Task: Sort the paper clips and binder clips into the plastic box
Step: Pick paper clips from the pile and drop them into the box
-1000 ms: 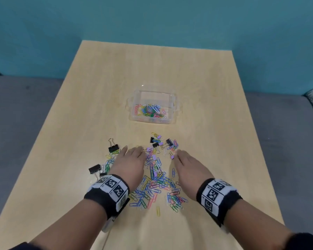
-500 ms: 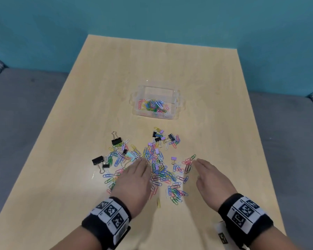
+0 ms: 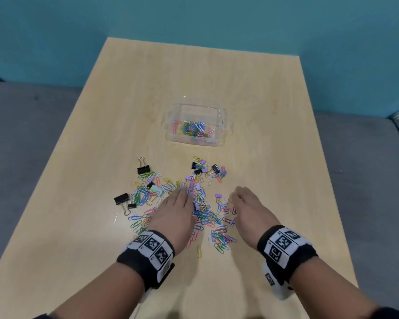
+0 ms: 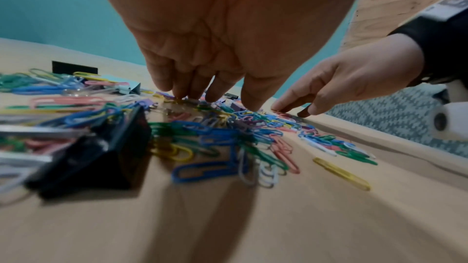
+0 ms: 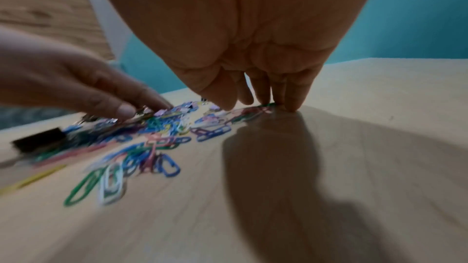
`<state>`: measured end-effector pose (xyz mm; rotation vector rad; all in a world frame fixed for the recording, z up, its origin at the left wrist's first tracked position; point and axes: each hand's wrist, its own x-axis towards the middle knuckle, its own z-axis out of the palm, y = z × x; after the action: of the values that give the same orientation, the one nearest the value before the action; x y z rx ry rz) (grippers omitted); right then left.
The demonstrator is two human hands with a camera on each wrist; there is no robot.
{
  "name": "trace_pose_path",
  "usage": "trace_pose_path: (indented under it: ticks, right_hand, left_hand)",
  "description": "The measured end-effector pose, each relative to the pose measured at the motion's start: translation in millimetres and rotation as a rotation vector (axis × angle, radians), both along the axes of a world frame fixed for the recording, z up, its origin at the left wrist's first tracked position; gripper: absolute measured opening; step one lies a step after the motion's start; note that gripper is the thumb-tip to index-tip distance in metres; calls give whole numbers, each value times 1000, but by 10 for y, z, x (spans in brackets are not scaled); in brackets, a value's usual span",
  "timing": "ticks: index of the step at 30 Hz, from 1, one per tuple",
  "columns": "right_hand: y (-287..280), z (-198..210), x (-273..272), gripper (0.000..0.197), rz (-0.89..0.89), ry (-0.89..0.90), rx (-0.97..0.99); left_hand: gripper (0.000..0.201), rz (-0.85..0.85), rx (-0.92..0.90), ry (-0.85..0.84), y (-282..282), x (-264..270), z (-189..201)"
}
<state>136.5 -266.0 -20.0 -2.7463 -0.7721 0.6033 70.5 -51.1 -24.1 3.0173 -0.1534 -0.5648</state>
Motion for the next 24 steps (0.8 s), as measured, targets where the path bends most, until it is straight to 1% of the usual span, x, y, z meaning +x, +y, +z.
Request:
trace_pose_path:
  ticks: [3,5,7,9,11,14,16,19,20,21,23,24]
  right_hand:
    - [1,-6,-123,62,146,-33,10]
    - [-34,11,-164,62,146,2,46]
    - [-81,-10,-122,63,97,-32,72]
    - [-88,-72,-88,65,122,-99,6]
    - [-35,-98,-129,66,205,-90,-59]
    - [-24,-78,-297,65,315,-93,-38]
    - [-123,-53,-371,63,286,-97,29]
    - [-273,-38,-461,57,119,-61,86]
    - [-290,-41,-498,60,76,-52,63]
    - [-276,-32,-534,67,43,-29,18]
    - [-179,-21,-592,86,-4,10,-65]
    - [-107,-17,-601,92,-24,11,-88]
  left_hand:
    - [60,-44,23,20,-16,-127,-1]
    - [58,-53,0,49,-27,-249,9]
    - [57,-44,-40,106,-44,-347,32]
    - [54,-41,-67,90,-86,-436,37]
    - [50,-69,-72,44,-175,-527,40]
    - [50,-136,-111,10,-307,-685,56]
    - [47,-140,-175,-12,-340,-792,86]
    - [34,-19,-231,-106,-276,-840,160]
    - [39,32,-218,-110,-267,-804,180]
    - [53,83,-193,-91,-279,-749,188]
    - [82,127,-125,-27,-342,-608,176]
    - [89,141,-101,0,-383,-523,164]
